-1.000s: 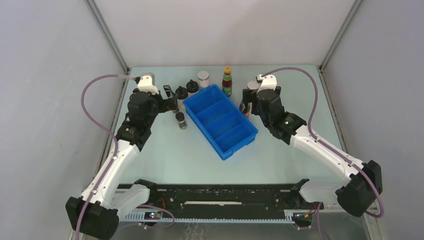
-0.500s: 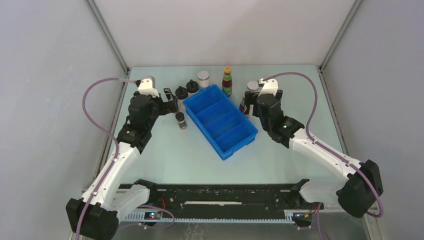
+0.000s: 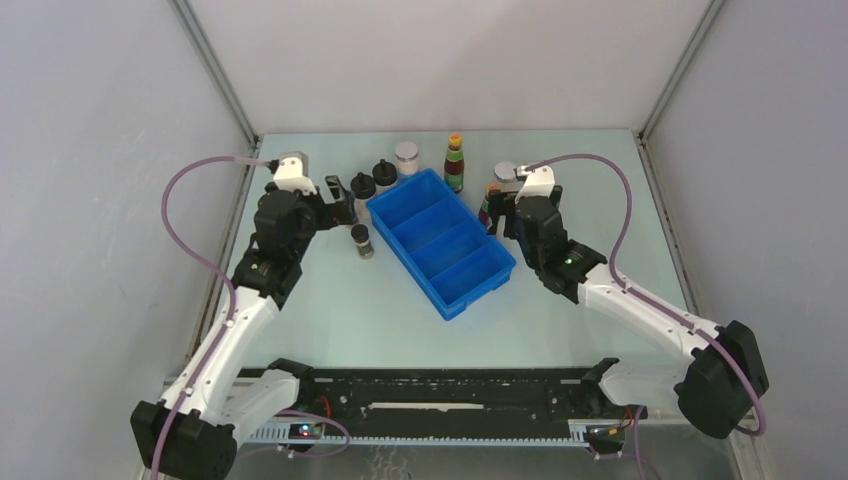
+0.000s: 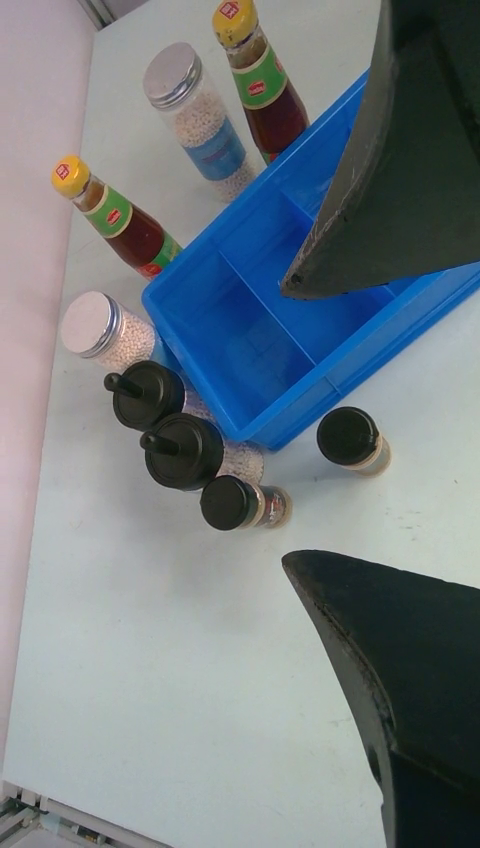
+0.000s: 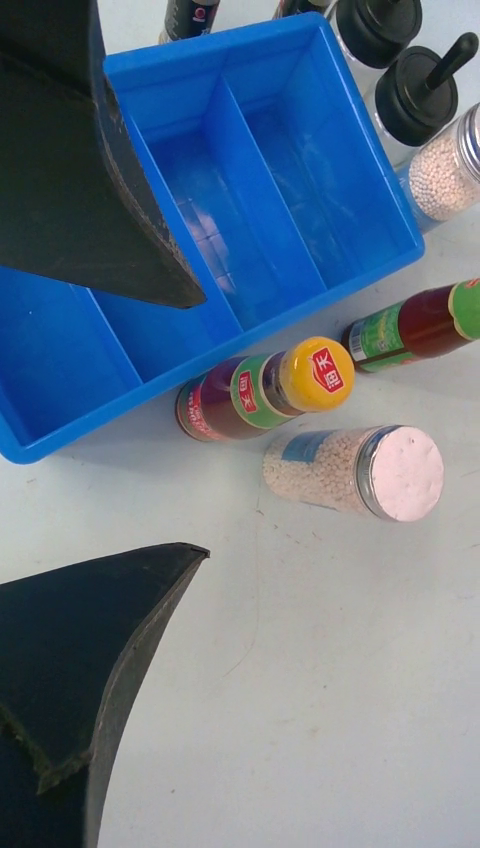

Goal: Organize the condiment bottles
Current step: Pick up the bottle from the center of the board.

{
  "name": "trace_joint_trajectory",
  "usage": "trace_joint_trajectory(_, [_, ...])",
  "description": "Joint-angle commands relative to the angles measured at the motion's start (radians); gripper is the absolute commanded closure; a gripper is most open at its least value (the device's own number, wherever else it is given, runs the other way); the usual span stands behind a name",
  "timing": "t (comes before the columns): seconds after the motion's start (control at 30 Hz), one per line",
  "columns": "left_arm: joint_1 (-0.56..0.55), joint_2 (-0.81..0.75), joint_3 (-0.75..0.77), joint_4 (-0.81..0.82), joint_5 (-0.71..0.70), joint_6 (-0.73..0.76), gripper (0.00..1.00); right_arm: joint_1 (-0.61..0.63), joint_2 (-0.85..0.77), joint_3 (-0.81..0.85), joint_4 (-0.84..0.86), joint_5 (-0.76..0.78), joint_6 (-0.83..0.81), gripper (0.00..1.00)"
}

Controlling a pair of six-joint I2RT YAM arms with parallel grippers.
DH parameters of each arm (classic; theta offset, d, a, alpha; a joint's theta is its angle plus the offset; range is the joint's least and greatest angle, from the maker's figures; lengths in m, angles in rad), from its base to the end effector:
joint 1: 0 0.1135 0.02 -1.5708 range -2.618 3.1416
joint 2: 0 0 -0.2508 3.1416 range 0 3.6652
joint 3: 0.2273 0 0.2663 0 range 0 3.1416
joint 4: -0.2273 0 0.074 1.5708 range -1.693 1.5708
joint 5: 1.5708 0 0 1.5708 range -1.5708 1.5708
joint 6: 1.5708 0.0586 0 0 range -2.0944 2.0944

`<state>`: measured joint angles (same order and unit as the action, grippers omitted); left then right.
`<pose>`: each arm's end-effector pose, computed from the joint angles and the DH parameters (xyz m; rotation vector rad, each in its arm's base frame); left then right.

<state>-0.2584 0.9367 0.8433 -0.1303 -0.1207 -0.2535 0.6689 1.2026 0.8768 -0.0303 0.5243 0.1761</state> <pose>0.2572 -0.0607 0.3218 -0.0823 1.7983 -0.2582 0.2627 0.1702 0.2778 -0.1164 1.8744 0.0743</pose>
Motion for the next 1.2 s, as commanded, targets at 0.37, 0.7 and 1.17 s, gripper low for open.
trace_joint_trajectory(0.37, [0.005, -0.047, -0.044, 0.065, -0.005, 0.01, 0.01, -0.029, 0.006, -0.033, 0.143, -0.075, -0.014, 0.05])
trace_joint_trajectory(0.7, [0.005, -0.04, -0.044, 0.074, 0.003, 0.01, 0.01, -0.079, 0.022, -0.033, 0.177, -0.261, -0.012, 0.07])
trace_joint_trajectory(1.17, [0.005, -0.033, -0.047, 0.086, 0.004, 0.011, 0.01, -0.108, 0.114, 0.009, 0.199, -0.312, -0.037, 0.08])
